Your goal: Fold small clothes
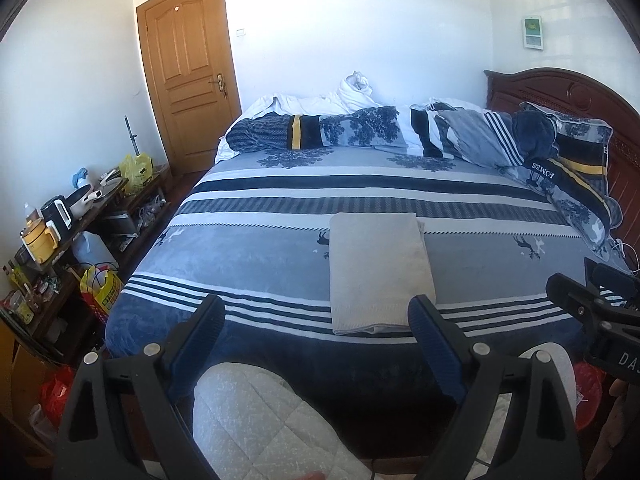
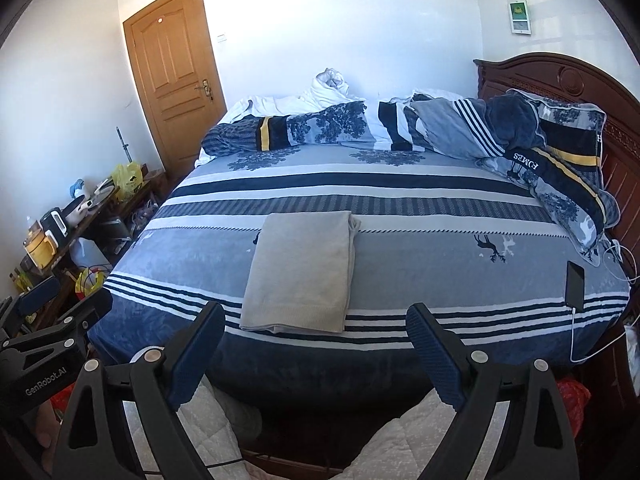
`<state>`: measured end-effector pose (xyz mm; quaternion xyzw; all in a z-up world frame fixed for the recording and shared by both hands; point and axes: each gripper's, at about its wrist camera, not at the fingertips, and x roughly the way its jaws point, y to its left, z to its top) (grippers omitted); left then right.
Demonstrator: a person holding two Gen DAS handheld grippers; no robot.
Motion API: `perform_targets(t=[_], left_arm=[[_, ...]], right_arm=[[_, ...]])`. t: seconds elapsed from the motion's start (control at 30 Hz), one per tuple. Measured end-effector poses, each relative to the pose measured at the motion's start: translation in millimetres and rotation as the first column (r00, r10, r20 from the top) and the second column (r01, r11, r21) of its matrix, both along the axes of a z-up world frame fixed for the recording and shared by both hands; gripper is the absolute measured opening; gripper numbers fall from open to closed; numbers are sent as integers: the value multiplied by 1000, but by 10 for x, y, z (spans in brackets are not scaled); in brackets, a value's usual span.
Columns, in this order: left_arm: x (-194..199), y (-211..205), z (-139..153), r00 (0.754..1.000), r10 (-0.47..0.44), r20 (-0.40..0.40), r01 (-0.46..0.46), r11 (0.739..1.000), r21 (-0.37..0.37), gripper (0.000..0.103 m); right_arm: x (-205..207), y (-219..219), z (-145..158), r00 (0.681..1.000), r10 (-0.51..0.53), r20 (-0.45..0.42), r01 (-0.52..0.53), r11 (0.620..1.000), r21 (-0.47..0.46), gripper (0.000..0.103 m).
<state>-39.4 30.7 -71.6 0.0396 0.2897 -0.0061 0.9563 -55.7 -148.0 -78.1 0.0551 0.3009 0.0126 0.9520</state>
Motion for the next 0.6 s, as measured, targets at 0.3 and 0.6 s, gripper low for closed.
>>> perform_targets(t=[0.3,0.6], left_arm=[[13,143,11,1000,-5,1,5,1000,-27,92],[38,130,16,1000,-25,3,25,999,-27,92]], right_arm=[[-7,35,8,1000,-3,1,3,1000,-19,94],[-56,56,25,1000,-12,18,13,999,-45,94]])
